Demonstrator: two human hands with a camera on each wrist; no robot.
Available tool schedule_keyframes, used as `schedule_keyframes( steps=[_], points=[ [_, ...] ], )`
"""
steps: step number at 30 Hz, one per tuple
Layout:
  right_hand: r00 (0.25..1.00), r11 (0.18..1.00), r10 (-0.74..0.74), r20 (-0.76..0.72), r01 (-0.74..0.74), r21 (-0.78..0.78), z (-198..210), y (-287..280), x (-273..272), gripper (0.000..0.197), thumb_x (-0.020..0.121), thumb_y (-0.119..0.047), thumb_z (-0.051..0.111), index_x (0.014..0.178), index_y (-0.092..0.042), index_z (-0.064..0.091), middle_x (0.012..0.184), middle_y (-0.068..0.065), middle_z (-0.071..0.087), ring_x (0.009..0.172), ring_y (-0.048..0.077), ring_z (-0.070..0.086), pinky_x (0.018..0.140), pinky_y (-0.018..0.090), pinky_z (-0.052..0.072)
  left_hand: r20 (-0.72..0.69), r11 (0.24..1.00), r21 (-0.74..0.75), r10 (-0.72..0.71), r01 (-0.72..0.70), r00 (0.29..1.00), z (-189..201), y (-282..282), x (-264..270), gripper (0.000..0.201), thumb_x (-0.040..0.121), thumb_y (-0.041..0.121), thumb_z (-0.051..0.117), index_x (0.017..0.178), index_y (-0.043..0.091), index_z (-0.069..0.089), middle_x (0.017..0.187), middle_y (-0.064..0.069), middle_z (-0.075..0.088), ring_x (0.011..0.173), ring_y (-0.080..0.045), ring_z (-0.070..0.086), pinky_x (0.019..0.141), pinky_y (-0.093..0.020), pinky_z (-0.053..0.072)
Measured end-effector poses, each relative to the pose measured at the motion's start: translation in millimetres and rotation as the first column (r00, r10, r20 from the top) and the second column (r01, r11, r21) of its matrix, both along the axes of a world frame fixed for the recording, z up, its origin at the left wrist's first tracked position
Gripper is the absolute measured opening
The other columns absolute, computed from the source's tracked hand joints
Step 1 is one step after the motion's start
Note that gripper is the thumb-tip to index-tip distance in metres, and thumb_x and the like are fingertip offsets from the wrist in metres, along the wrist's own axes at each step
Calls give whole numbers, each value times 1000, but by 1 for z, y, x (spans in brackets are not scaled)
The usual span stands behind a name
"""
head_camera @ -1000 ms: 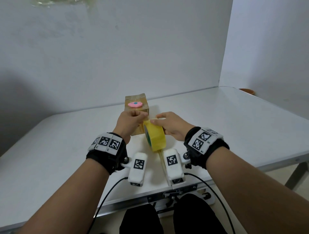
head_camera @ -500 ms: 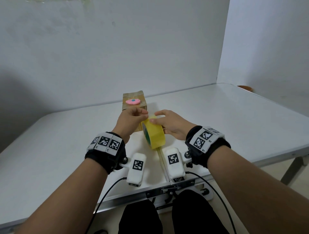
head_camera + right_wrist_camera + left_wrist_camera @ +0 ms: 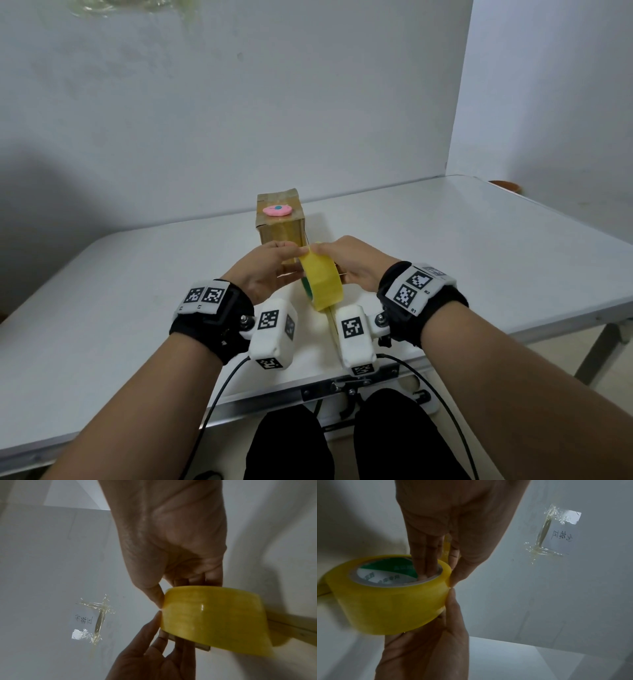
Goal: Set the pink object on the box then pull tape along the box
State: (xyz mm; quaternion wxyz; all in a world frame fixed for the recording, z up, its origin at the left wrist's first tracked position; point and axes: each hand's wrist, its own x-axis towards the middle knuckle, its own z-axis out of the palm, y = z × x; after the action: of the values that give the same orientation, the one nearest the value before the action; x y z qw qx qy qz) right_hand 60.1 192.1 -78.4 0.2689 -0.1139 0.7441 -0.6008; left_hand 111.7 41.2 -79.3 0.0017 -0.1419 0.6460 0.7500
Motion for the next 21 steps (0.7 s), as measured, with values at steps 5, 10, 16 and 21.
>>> schedule_keyframes(
  steps=[5, 10, 16, 21],
  points=[
    [999, 999, 20, -38, -19, 29, 7, -2, 4, 25, 91, -22, 57, 111, -6, 59, 95, 10, 65, 84, 23, 63, 79, 33, 50, 8, 998, 61, 7, -7, 1000, 2, -3, 5, 17, 81, -1, 60, 95, 7, 61, 80, -6, 65, 57, -17, 62, 70, -29, 58],
    [964, 972, 1, -266, 62, 226, 26, 3, -22, 18, 86, -23, 61, 83, -6, 58, 82, 8, 55, 79, 25, 53, 69, 29, 42, -30, 968, -249, -29, 20, 999, 25, 3, 3, 15, 89, -3, 52, 86, 10, 60, 81, -6, 68, 75, -21, 67, 78, -30, 58],
    [847, 815, 25, -531, 290, 501, 28, 14, -70, 30, 84, -26, 58, 62, -12, 43, 79, 9, 51, 81, 27, 49, 67, 28, 37, -190, 920, -382, 12, -85, 982, 67, -7, -38, 22, 91, -3, 49, 82, 14, 60, 90, -5, 61, 83, -19, 64, 86, -34, 54],
    [791, 609, 108, -603, 427, 669, 19, 20, -111, 22, 86, -20, 49, 66, -17, 42, 89, 7, 53, 85, 28, 49, 84, 36, 32, -267, 937, -297, 106, -187, 958, 86, -25, -77, 28, 92, -7, 41, 84, 11, 60, 89, -6, 60, 83, -19, 64, 78, -28, 56]
  ],
)
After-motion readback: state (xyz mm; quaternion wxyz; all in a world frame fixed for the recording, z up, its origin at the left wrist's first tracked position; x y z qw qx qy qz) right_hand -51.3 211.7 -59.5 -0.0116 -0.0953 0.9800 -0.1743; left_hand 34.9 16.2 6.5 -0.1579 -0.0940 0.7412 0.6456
